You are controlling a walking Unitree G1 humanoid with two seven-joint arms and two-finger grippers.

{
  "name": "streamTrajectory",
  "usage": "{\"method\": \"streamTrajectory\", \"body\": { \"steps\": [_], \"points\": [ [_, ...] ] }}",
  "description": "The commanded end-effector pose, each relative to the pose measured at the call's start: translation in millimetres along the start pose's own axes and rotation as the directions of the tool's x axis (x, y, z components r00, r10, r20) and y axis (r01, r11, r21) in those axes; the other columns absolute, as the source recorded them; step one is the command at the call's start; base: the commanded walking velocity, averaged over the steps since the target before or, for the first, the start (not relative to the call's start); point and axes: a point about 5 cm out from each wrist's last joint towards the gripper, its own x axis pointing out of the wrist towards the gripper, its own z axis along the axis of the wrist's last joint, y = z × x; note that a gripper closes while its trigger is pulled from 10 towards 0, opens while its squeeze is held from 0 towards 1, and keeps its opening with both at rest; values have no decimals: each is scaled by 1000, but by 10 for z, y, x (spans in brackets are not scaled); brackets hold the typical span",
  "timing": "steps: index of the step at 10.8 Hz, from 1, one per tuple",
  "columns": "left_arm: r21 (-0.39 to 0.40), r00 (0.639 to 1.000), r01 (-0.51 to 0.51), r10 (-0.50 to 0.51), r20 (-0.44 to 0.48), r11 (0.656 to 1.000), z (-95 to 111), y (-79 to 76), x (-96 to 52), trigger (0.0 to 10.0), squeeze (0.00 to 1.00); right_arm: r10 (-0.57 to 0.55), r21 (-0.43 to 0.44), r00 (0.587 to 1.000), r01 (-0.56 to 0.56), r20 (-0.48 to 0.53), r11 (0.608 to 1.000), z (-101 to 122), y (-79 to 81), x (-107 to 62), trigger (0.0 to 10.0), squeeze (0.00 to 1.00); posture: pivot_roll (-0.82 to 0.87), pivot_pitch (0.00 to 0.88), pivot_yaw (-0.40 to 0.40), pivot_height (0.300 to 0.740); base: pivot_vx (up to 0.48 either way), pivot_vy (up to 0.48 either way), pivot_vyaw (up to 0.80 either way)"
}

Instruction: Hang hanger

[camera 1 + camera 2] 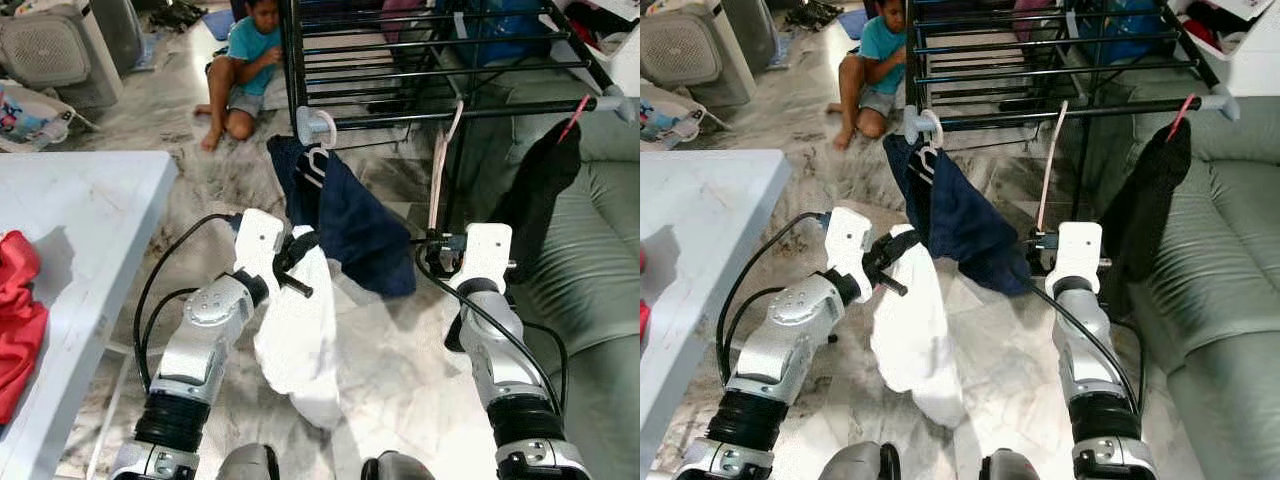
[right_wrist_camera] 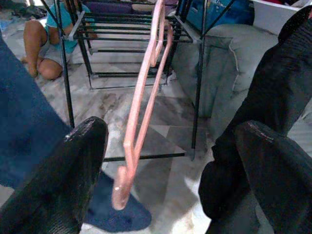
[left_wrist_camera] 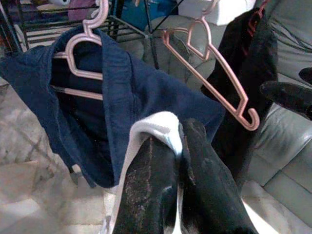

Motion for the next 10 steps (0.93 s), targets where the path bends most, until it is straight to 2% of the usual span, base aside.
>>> {"method": "streamTrajectory", "body": {
  "steps": [1,7,10],
  "points": [
    [20,999,8,-9,42,1000,103,10,20,10000,0,0,11,1000,-1,21,1000,42,8,0,10000,0,-42,48,68,740,0,0,0],
    [26,999,6,-7,48,1000,119,56,-11,10000,0,-1,30,1000,1,24,1000,28,57,-1,10000,0,-13,41,72,740,0,0,0],
    [20,998,-6,5,56,1000,105,49,-14,10000,0,16,22,999,-17,45,1000,120,62,92,10000,0,-6,19,43,740,329,0,0]
  ]
}}
